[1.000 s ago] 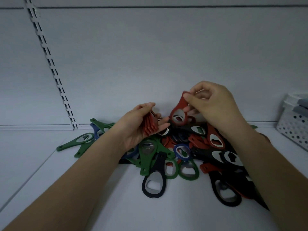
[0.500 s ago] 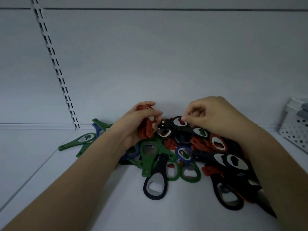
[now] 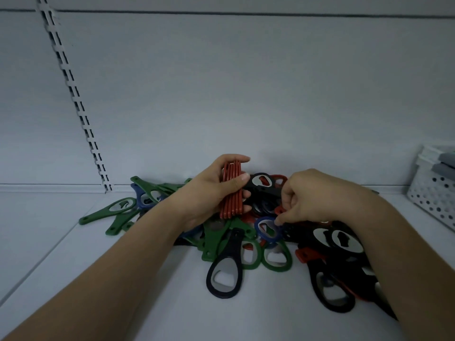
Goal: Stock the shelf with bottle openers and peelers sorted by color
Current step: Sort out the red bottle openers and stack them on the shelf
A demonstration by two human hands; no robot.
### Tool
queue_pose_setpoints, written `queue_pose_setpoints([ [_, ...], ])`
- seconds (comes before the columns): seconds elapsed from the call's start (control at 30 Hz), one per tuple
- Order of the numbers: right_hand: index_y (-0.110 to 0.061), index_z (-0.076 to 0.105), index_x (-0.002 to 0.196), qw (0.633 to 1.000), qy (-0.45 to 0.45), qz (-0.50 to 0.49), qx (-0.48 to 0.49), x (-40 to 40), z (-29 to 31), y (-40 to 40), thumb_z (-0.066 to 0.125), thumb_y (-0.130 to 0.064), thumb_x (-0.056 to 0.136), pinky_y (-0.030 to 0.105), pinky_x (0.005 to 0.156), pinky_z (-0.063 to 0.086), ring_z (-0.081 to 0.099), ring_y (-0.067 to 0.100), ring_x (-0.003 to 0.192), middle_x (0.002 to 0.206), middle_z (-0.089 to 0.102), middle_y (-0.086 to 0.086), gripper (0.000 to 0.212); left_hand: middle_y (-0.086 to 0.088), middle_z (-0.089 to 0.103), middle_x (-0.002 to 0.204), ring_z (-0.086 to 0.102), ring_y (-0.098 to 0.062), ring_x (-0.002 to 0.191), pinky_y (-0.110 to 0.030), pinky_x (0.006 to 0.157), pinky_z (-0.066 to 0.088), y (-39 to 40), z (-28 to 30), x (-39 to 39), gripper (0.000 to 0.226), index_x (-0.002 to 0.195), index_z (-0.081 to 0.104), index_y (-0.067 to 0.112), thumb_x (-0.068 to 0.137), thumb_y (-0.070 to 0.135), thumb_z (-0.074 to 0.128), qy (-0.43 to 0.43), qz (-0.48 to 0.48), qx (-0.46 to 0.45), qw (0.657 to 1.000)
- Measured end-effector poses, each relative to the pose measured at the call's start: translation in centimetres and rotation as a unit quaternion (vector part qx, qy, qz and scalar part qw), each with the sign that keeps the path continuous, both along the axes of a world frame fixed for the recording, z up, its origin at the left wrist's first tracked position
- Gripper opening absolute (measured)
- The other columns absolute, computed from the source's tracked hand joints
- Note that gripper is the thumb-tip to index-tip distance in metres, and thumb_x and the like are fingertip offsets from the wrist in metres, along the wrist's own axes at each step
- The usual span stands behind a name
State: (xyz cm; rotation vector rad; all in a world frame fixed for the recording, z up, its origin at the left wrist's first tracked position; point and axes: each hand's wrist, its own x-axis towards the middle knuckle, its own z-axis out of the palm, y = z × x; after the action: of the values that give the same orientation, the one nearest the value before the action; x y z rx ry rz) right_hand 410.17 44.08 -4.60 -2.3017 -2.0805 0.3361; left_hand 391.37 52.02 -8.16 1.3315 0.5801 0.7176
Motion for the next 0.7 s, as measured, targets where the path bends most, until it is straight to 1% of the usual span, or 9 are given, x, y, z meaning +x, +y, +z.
queue_pose_setpoints([
  [0.1, -0.021, 0.068, 0.081, 1.000, 0.014, 0.019, 0.001, 0.1, -0.1, 0.1, 0.081, -0.043, 0.077, 0.026, 0.071, 0.052, 0.061, 0.010, 0.074, 0.079, 0.065, -0.006, 0.025, -0.019, 0.056, 0.128, 0.066, -0.020, 0.086, -0.032, 0.078, 0.057, -0.1, 0.1, -0.1, 0.041, 0.124, 0.059, 0.025, 0.091, 0.002, 0.063, 0.008, -0.018, 0.015, 1.000],
  [0.2, -0.024, 0.065, 0.075, 0.999, 0.032, 0.030, 0.017, 0.7, -0.4, 0.4, 0.080, -0.042, 0.076, 0.024, 0.063, 0.048, 0.059, 0.007, 0.067, 0.072, 0.065, -0.008, 0.024, -0.023, 0.061, 0.124, 0.068, -0.021, 0.088, -0.031, 0.081, 0.058, -0.1, 0.0, -0.2, 0.045, 0.127, 0.057, 0.023, 0.090, -0.002, 0.062, 0.002, -0.039, 0.019, 0.999],
  [0.27, -0.024, 0.065, 0.074, 0.998, 0.055, 0.031, 0.029, 1.1, -0.3, 0.4, 0.080, -0.042, 0.077, 0.021, 0.058, 0.043, 0.057, 0.003, 0.059, 0.068, 0.065, -0.009, 0.024, -0.023, 0.060, 0.120, 0.068, -0.023, 0.091, -0.034, 0.085, 0.058, -0.1, 0.0, -0.2, 0.047, 0.131, 0.057, 0.023, 0.091, -0.001, 0.061, -0.005, -0.049, 0.025, 0.998],
  [0.33, -0.025, 0.066, 0.074, 0.996, 0.070, 0.038, 0.047, 1.4, -0.1, 0.4, 0.079, -0.044, 0.077, 0.019, 0.057, 0.041, 0.056, 0.002, 0.058, 0.069, 0.066, -0.008, 0.024, -0.022, 0.058, 0.116, 0.068, -0.026, 0.093, -0.040, 0.087, 0.058, -0.2, 0.0, -0.1, 0.051, 0.134, 0.056, 0.027, 0.090, 0.001, 0.062, -0.013, -0.055, 0.025, 0.998],
  [0.4, -0.024, 0.066, 0.074, 0.993, 0.085, 0.042, 0.066, 1.6, 0.1, 0.3, 0.079, -0.043, 0.078, 0.019, 0.056, 0.042, 0.060, 0.003, 0.057, 0.070, 0.068, -0.007, 0.023, -0.020, 0.057, 0.114, 0.068, -0.028, 0.092, -0.044, 0.085, 0.058, -0.4, 0.1, 0.0, 0.053, 0.134, 0.055, 0.029, 0.088, 0.005, 0.063, -0.019, -0.054, 0.017, 0.998],
  [0.47, -0.021, 0.066, 0.075, 0.989, 0.110, 0.040, 0.085, 1.6, 0.2, 0.3, 0.078, -0.039, 0.081, 0.021, 0.058, 0.045, 0.065, 0.003, 0.055, 0.069, 0.071, -0.003, 0.023, -0.019, 0.057, 0.115, 0.069, -0.029, 0.088, -0.045, 0.082, 0.059, -0.5, 0.2, 0.0, 0.053, 0.132, 0.055, 0.027, 0.083, 0.009, 0.065, -0.021, -0.044, 0.006, 0.999],
  [0.53, -0.018, 0.065, 0.077, 0.986, 0.118, 0.034, 0.111, 1.5, 0.1, 0.5, 0.077, -0.038, 0.083, 0.023, 0.058, 0.048, 0.066, 0.002, 0.054, 0.068, 0.071, -0.001, 0.023, -0.020, 0.059, 0.113, 0.070, -0.029, 0.087, -0.047, 0.083, 0.059, -0.5, 0.1, 0.0, 0.051, 0.129, 0.054, 0.026, 0.081, 0.012, 0.066, -0.017, -0.040, 0.004, 0.999],
  [0.63, -0.023, 0.066, 0.080, 0.979, 0.125, 0.020, 0.163, 1.4, 0.0, 0.9, 0.075, -0.040, 0.083, 0.027, 0.061, 0.055, 0.064, 0.003, 0.057, 0.070, 0.070, -0.004, 0.020, -0.026, 0.060, 0.117, 0.071, -0.031, 0.091, -0.049, 0.086, 0.058, -0.4, 0.0, 0.0, 0.046, 0.126, 0.054, 0.025, 0.083, 0.014, 0.066, -0.002, -0.042, 0.026, 0.999],
  [0.7, -0.028, 0.064, 0.087, 0.969, 0.163, 0.019, 0.182, 1.5, 0.1, 0.9, 0.074, -0.038, 0.085, 0.026, 0.060, 0.053, 0.064, 0.002, 0.057, 0.071, 0.070, -0.006, 0.013, -0.025, 0.062, 0.118, 0.071, -0.032, 0.093, -0.049, 0.086, 0.058, -0.3, -0.1, 0.0, 0.043, 0.125, 0.055, 0.023, 0.084, 0.014, 0.066, 0.000, -0.046, 0.039, 0.998],
])
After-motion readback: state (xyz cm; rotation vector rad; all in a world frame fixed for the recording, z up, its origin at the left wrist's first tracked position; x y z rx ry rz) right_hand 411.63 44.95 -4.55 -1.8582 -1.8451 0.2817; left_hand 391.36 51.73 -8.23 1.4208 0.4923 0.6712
